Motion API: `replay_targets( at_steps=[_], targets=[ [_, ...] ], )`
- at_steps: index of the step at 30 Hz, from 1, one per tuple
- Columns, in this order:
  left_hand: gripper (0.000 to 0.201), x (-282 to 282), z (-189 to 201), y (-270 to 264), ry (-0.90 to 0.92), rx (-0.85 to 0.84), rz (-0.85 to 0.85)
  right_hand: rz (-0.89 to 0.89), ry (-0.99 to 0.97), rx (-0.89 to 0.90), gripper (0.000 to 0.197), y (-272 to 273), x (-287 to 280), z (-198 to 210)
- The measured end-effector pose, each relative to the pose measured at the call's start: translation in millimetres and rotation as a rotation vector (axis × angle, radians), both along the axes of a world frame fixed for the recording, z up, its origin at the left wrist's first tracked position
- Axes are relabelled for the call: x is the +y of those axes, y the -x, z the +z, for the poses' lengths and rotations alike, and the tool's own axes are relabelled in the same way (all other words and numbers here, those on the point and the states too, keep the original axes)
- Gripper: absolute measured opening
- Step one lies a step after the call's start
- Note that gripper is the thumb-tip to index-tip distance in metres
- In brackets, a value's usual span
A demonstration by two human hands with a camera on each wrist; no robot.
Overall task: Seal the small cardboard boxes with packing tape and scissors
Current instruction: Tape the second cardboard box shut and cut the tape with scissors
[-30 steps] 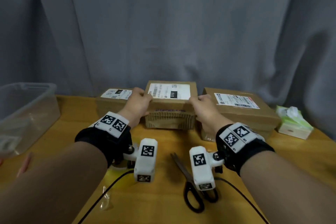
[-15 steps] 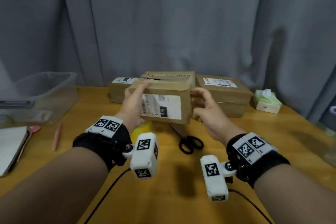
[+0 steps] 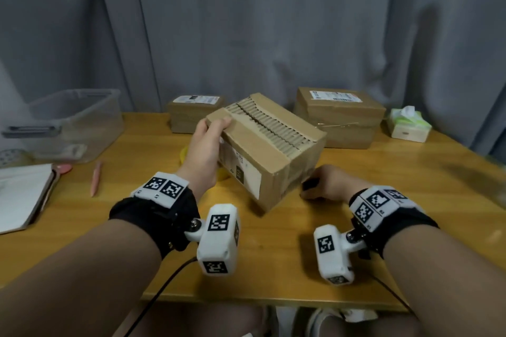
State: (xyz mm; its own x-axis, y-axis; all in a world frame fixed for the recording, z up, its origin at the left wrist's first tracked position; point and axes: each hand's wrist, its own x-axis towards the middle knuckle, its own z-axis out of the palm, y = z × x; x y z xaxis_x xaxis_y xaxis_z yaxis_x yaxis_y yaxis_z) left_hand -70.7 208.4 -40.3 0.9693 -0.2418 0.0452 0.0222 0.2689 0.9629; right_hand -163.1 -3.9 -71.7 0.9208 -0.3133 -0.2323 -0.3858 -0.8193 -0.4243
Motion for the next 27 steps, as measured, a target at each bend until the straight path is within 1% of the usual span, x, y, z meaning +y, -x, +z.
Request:
replay_targets(
  at_steps=[1, 3, 4, 6, 7, 9, 11, 12, 13, 14, 15, 17, 18, 19, 20, 21, 22, 23, 24, 25, 26, 27],
  targets=[
    [0.010, -6, -1, 2, -0.002, 0.006, -0.022, -0.028, -0.012, -0.015, 0.007, 9, -8, 1],
    [0.013, -22, -4, 7, -0.008, 0.014, -0.051, -0.123, -0.101, -0.105, 0.016, 28, -18, 5],
    [0.015, -31, -6, 11, -0.009, 0.024, -0.063, -0.188, -0.201, -0.171, 0.022, 35, -20, 10],
    [0.021, -48, -9, 15, 0.019, 0.084, -0.092, -0.255, -0.397, -0.307, 0.036, 40, -24, 17],
    [0.026, -56, -9, 16, 0.035, 0.119, -0.107, -0.266, -0.455, -0.332, 0.040, 41, -25, 21],
    [0.037, -66, -9, 14, 0.052, 0.169, -0.106, -0.268, -0.540, -0.318, 0.043, 40, -24, 29],
    [0.047, -71, -11, 5, 0.035, 0.192, -0.135, -0.277, -0.733, -0.322, 0.043, 38, -30, 35],
    [0.047, -72, -13, 1, -0.004, 0.171, -0.131, -0.290, -0.840, -0.349, 0.041, 38, -33, 38],
    [0.043, -72, -14, 0, -0.080, 0.118, -0.109, -0.302, -0.905, -0.412, 0.036, 37, -35, 41],
    [0.038, -70, -13, -1, -0.208, 0.041, -0.083, -0.313, -0.954, -0.508, 0.031, 36, -37, 44],
    [0.037, -70, -15, -4, -0.381, -0.059, -0.053, -0.319, -0.993, -0.624, 0.026, 34, -38, 47],
    [0.044, -68, -17, -6, -0.695, -0.213, 0.006, -0.274, -1.099, -0.796, 0.026, 31, -34, 51],
    [0.044, -67, -17, -2, -0.756, -0.251, 0.007, -0.231, -1.118, -0.832, 0.028, 29, -29, 52],
    [0.039, -66, -17, 1, -0.736, -0.270, -0.014, -0.184, -1.088, -0.836, 0.029, 27, -25, 52],
    [0.029, -65, -16, 6, -0.633, -0.229, -0.049, -0.141, -1.035, -0.831, 0.029, 26, -21, 52],
    [0.021, -63, -13, 13, -0.500, -0.150, -0.079, -0.114, -0.976, -0.828, 0.032, 26, -18, 51],
    [0.021, -60, -10, 19, -0.357, -0.028, -0.108, -0.089, -0.934, -0.827, 0.037, 28, -15, 51],
    [0.027, -55, -7, 25, -0.231, 0.095, -0.145, -0.066, -0.905, -0.819, 0.042, 30, -15, 50],
    [0.036, -51, -6, 25, -0.153, 0.170, -0.203, -0.040, -0.900, -0.804, 0.046, 33, -17, 49],
    [0.048, -46, -4, 25, -0.155, 0.184, -0.275, -0.004, -0.897, -0.779, 0.049, 36, -18, 47],
    [0.058, -43, -3, 25, -0.227, 0.151, -0.357, 0.033, -0.890, -0.751, 0.051, 39, -18, 46],
    [0.062, -40, 0, 27, -0.320, 0.105, -0.422, 0.073, -0.867, -0.721, 0.052, 42, -17, 45]
  ],
)
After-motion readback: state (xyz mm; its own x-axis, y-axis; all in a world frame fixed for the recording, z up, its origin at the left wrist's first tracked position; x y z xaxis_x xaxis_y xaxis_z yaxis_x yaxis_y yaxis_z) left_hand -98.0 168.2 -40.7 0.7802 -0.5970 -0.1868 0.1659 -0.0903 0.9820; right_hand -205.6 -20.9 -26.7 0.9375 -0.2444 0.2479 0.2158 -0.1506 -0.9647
